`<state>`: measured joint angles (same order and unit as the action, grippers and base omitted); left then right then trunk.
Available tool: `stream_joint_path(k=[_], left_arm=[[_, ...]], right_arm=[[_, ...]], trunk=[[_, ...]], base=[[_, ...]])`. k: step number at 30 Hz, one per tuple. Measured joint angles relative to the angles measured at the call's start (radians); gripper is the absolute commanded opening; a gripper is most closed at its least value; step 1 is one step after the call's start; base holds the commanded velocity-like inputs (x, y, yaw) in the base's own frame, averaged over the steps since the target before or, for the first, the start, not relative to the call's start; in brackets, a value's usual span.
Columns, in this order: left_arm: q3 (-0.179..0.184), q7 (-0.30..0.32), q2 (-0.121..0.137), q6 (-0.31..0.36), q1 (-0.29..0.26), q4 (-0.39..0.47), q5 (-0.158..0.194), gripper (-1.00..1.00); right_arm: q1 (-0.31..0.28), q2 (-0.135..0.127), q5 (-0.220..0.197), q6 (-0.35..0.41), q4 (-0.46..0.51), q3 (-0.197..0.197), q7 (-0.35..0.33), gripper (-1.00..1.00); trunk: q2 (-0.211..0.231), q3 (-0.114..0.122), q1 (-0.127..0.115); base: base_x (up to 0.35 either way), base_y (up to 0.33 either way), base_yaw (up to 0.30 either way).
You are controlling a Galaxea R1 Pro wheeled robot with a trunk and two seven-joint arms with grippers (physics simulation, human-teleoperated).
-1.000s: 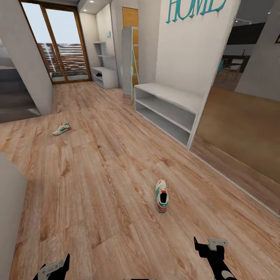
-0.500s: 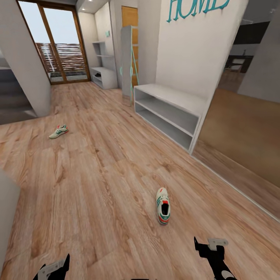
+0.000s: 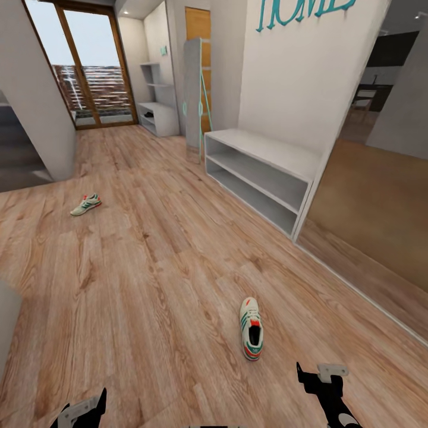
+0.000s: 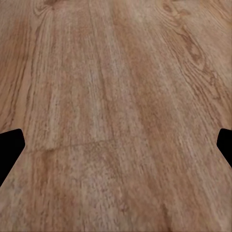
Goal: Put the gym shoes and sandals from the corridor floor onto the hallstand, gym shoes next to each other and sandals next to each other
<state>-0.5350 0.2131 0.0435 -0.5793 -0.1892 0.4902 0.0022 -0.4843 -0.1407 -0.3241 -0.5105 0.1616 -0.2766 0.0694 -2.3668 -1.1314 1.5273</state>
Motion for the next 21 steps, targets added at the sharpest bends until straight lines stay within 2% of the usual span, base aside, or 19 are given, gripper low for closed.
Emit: stream_joint_path(k=[12, 21], left_arm=[[0.0, 0.0, 0.0, -0.001, 0.0, 0.0, 0.0, 1.0], [-0.002, 0.0, 0.0, -0.001, 0.0, 0.0, 0.0, 1.0]], right_arm=[[0.0, 0.0, 0.0, 0.0, 0.001, 0.0, 0.0, 1.0], [0.0, 0.0, 0.0, 0.0, 0.001, 0.0, 0.0, 1.0]], trunk=[[0.0, -0.006, 0.0], [0.0, -0.007, 0.0]], base=[[0.022, 0.005, 0.0], [0.183, 0.144, 0.0]])
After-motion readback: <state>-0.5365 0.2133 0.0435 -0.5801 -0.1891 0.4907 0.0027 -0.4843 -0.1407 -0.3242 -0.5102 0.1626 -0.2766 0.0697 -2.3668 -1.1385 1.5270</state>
